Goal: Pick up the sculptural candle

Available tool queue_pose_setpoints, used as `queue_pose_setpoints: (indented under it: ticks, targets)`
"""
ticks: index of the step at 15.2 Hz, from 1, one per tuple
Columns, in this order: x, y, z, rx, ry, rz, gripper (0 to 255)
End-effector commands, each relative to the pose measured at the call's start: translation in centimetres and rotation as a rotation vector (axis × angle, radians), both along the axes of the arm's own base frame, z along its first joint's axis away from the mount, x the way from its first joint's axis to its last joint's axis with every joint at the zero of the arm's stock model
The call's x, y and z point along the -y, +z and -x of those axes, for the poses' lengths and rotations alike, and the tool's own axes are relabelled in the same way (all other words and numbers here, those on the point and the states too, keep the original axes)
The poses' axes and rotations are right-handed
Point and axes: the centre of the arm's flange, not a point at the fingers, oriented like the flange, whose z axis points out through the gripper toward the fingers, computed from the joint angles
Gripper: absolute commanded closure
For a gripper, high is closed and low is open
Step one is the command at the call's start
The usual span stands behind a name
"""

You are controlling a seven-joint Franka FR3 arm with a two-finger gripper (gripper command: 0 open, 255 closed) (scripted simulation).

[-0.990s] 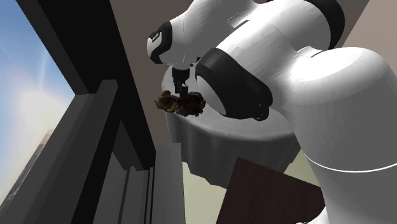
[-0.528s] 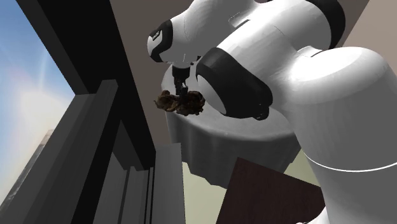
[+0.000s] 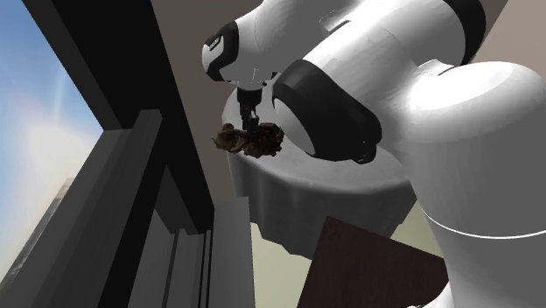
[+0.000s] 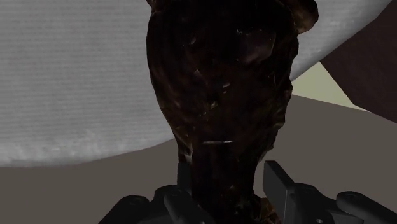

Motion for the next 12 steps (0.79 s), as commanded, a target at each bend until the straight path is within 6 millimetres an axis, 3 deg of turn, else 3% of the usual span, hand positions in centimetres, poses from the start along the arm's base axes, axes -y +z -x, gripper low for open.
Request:
queue_pose_setpoints:
  ticks: [1, 10, 12]
  targets:
    - [-0.3, 1.2, -0.2, 0.006, 0.004, 0.0, 255]
    - [-0.3, 6.0, -0.2, 0.006, 0.004, 0.0, 255]
    - [-0.3, 6.1, -0.2, 0.006, 0.004, 0.0, 255]
